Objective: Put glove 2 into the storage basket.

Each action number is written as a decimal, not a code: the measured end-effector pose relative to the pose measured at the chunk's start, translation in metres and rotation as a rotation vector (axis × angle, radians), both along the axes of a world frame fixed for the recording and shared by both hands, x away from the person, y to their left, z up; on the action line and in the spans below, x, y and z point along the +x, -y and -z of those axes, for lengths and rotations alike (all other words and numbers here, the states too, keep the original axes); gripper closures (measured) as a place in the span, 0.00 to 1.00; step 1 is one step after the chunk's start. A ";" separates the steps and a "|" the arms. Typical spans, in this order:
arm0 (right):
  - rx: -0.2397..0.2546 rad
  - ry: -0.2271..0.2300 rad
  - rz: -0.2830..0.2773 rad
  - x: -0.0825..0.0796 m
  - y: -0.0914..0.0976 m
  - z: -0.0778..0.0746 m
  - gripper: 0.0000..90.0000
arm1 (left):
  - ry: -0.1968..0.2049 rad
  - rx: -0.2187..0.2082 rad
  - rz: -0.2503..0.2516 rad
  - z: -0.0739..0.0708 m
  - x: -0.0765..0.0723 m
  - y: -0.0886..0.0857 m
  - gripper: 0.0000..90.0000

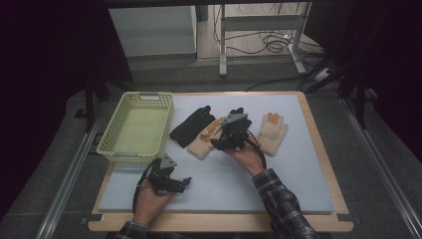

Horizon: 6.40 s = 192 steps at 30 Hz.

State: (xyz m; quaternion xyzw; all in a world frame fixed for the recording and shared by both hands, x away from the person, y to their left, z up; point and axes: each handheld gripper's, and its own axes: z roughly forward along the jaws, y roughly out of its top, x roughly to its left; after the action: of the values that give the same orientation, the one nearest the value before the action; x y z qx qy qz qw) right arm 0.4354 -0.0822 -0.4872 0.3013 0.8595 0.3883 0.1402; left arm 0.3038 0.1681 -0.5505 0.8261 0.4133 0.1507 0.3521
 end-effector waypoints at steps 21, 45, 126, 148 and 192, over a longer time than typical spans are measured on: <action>-0.038 -0.008 0.008 0.060 -0.066 0.020 0.62 | -0.002 -0.004 -0.001 0.000 0.000 0.000 0.07; -0.073 -0.004 0.021 0.071 -0.076 0.029 0.97 | -0.002 -0.004 0.000 0.000 0.000 0.000 0.07; -0.005 -0.001 0.026 -0.078 0.085 0.012 0.66 | -0.002 -0.002 -0.001 0.000 0.000 0.000 0.07; 0.027 -0.036 -0.032 -0.051 0.072 0.025 0.95 | -0.001 -0.003 -0.001 0.000 0.000 0.000 0.07; -0.064 0.002 0.159 0.050 0.050 0.030 0.33 | -0.001 -0.003 -0.001 0.000 0.000 0.000 0.07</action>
State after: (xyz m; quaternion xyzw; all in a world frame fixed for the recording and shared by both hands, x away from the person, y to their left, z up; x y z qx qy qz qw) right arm 0.4858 -0.1317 -0.5172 0.3635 0.8448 0.3485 0.1807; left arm 0.3037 0.1680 -0.5506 0.8254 0.4142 0.1495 0.3532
